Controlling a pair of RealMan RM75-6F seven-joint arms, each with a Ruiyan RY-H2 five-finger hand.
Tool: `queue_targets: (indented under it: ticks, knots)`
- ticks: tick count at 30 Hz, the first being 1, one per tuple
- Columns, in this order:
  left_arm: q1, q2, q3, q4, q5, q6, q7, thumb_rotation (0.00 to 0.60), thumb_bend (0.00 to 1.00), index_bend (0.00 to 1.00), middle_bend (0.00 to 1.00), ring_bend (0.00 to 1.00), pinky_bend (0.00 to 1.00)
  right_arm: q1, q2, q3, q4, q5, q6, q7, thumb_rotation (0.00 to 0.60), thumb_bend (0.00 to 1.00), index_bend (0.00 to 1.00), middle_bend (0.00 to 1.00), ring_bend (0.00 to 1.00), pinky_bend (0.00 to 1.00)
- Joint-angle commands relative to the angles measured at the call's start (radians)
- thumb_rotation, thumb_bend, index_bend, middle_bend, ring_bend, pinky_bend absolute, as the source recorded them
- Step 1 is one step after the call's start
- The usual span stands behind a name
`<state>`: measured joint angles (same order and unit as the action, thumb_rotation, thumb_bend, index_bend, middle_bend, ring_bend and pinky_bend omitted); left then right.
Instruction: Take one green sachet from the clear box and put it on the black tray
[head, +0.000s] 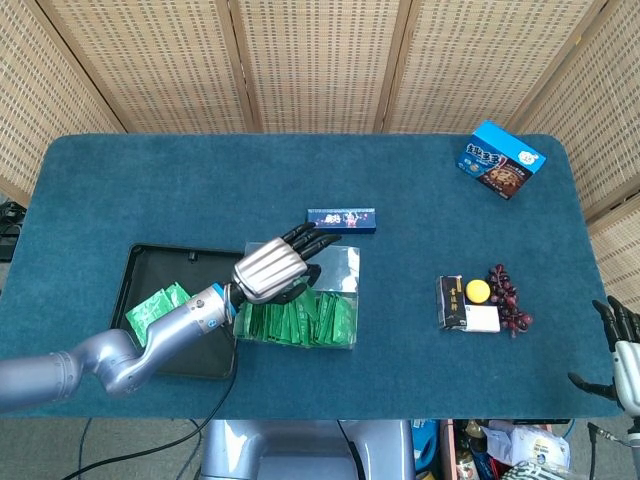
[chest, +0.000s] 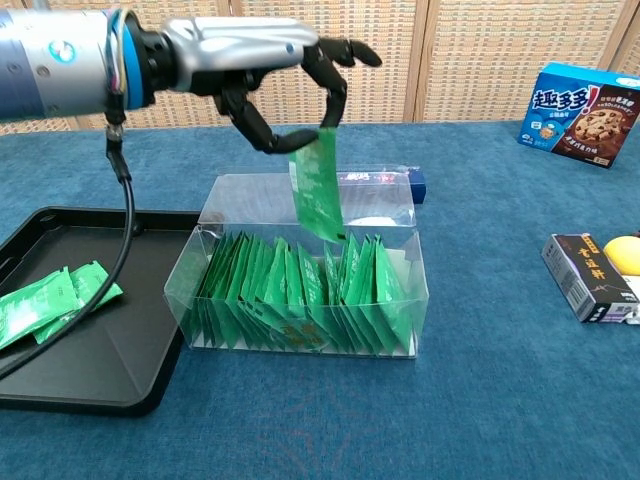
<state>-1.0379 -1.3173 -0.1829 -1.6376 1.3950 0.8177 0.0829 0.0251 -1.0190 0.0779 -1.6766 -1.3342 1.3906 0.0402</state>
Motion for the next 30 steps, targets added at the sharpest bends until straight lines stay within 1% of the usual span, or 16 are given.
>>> queue_targets:
  ticks: [1,5,9,15,18,20,21,22,24,25,26,28,30]
  knots:
    - [0.008,0.017,-0.007,-0.012,-0.002,0.012,-0.006,0.600,0.53,0.62,0.00,0.00,0.00,-0.001,-0.001,0.000,-0.001,-0.001,0.002,-0.001,0.600,0.00,0.00,0.00,0.00,0.00]
    - [0.024,0.047,-0.012,-0.022,-0.003,0.033,-0.012,0.600,0.53,0.62,0.00,0.00,0.00,-0.001,-0.001,-0.002,-0.003,-0.005,0.006,-0.006,0.600,0.00,0.00,0.00,0.00,0.00]
    - [0.054,0.096,-0.005,-0.037,0.001,0.060,-0.021,0.600,0.53,0.62,0.00,0.00,0.00,-0.002,-0.001,-0.004,-0.007,-0.010,0.009,-0.009,0.600,0.00,0.00,0.00,0.00,0.00]
    - [0.154,0.225,0.036,-0.068,0.002,0.120,-0.071,0.600,0.53,0.62,0.00,0.00,0.00,-0.004,0.000,-0.011,-0.017,-0.027,0.016,-0.016,0.600,0.00,0.00,0.00,0.00,0.00]
    - [0.194,0.274,0.060,-0.072,0.003,0.132,-0.105,0.600,0.53,0.62,0.00,0.00,0.00,-0.005,0.001,-0.014,-0.020,-0.034,0.017,-0.019,0.600,0.00,0.00,0.00,0.00,0.00]
    - [0.235,0.337,0.098,-0.080,-0.007,0.115,-0.129,0.600,0.53,0.62,0.00,0.00,0.00,-0.005,0.001,-0.016,-0.026,-0.042,0.021,-0.023,0.600,0.00,0.00,0.00,0.00,0.00]
    - [0.254,0.381,0.126,-0.093,-0.028,0.081,-0.148,0.600,0.53,0.62,0.00,0.00,0.00,-0.005,0.000,-0.018,-0.028,-0.047,0.022,-0.029,0.600,0.00,0.00,0.00,0.00,0.00]
    - [0.262,0.415,0.141,-0.105,-0.037,0.054,-0.160,0.600,0.53,0.62,0.00,0.00,0.00,-0.005,0.000,-0.019,-0.030,-0.049,0.022,-0.032,0.600,0.00,0.00,0.00,0.00,0.00]
    - [0.270,0.453,0.156,-0.116,-0.048,0.016,-0.183,0.600,0.54,0.62,0.00,0.00,0.00,-0.004,-0.001,-0.021,-0.033,-0.050,0.022,-0.037,0.600,0.00,0.00,0.00,0.00,0.00]
    - [0.215,0.460,0.108,-0.180,-0.032,0.002,-0.178,0.600,0.54,0.62,0.00,0.00,0.00,-0.004,-0.002,-0.022,-0.034,-0.051,0.022,-0.040,0.600,0.00,0.00,0.00,0.00,0.00]
    - [0.243,0.498,0.151,-0.134,-0.084,-0.054,-0.188,0.600,0.55,0.63,0.00,0.00,0.00,-0.004,-0.003,-0.023,-0.036,-0.053,0.022,-0.043,0.600,0.00,0.00,0.00,0.00,0.00]
    - [0.280,0.486,0.187,-0.091,-0.057,-0.060,-0.218,0.600,0.55,0.63,0.00,0.00,0.00,-0.004,-0.003,-0.024,-0.038,-0.056,0.023,-0.048,0.600,0.00,0.00,0.00,0.00,0.00]
    - [0.286,0.477,0.193,-0.077,-0.045,-0.072,-0.237,0.600,0.55,0.63,0.00,0.00,0.00,-0.003,-0.004,-0.025,-0.040,-0.057,0.024,-0.052,0.600,0.00,0.00,0.00,0.00,0.00]
